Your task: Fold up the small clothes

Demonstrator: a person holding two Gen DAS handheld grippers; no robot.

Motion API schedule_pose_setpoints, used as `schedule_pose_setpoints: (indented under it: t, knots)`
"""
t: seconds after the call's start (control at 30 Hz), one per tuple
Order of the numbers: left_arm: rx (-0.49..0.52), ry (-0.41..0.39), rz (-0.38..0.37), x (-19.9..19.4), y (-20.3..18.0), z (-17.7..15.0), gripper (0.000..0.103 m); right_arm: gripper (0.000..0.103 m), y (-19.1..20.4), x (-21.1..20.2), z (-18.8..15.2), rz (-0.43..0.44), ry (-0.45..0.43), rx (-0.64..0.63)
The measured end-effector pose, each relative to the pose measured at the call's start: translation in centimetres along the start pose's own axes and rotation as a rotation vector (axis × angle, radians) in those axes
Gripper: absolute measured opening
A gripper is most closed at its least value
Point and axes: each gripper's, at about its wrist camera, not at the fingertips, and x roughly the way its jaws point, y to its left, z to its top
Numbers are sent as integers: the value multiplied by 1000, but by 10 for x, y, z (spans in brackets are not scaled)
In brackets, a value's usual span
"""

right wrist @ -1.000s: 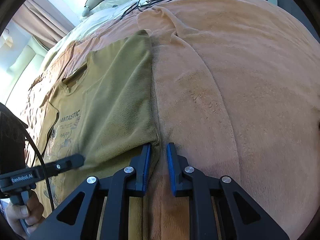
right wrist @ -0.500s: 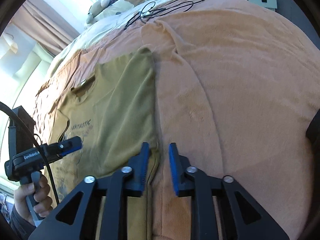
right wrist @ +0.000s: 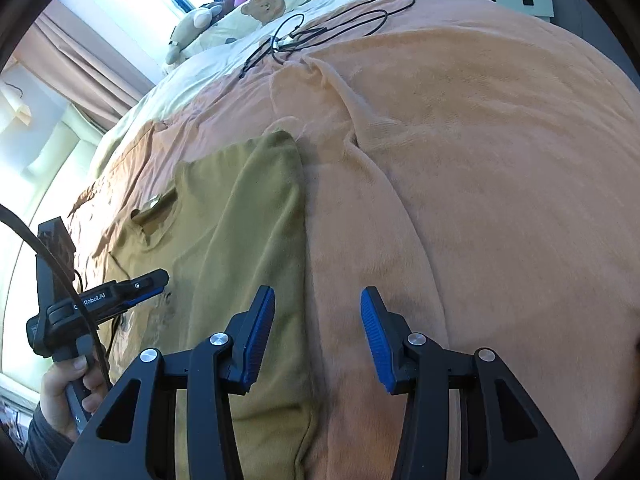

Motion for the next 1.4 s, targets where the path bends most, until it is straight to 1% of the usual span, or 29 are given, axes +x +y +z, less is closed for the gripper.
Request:
schedule_pose_setpoints:
  t: [0.07,0.17,0.23,0.27,0.3,0.33,0.37,0.53,0.63,0.83,0.97,1.1,1.23,1.33,1.4]
  knots:
    - [36,-11,25,6,-5,4,43,43,0,8,5,-2,7,-7]
    - [77,-26,40,13,-12,8,43,43,4,15,16,-22,3,-31]
    - [132,-37,66,17,-20,9,41,43,7,20,23,-30,-1,-42]
    - [156,-40,77,18,-23,9,29,43,8,24,26,-32,-3,-44]
    - [178,-42,88,19,-25,9,9,43,9,27,30,-33,-5,-48]
    - [190,-41,86,19,-25,9,6,43,12,31,34,-41,-8,-57]
    - [185,-43,77,18,-24,8,5,43,15,33,37,-50,-9,-67]
    - [132,-31,31,12,-13,6,3,43,30,44,53,-53,-21,-113]
    - [119,-36,29,7,-11,4,3,43,38,57,60,-57,-8,-145]
    - [93,-12,1,8,-4,5,3,43,44,88,71,-99,24,-161]
    - [95,-5,4,10,-1,6,3,42,42,98,80,-138,23,-183]
    - [78,7,9,12,1,7,3,41,41,106,89,-162,12,-154]
    - [97,9,27,12,-2,7,3,41,43,113,98,-176,6,-142]
    - [92,11,15,13,-1,10,4,41,46,118,104,-187,-7,-134]
    - [69,16,-2,13,3,12,7,41,45,116,106,-176,-21,-118]
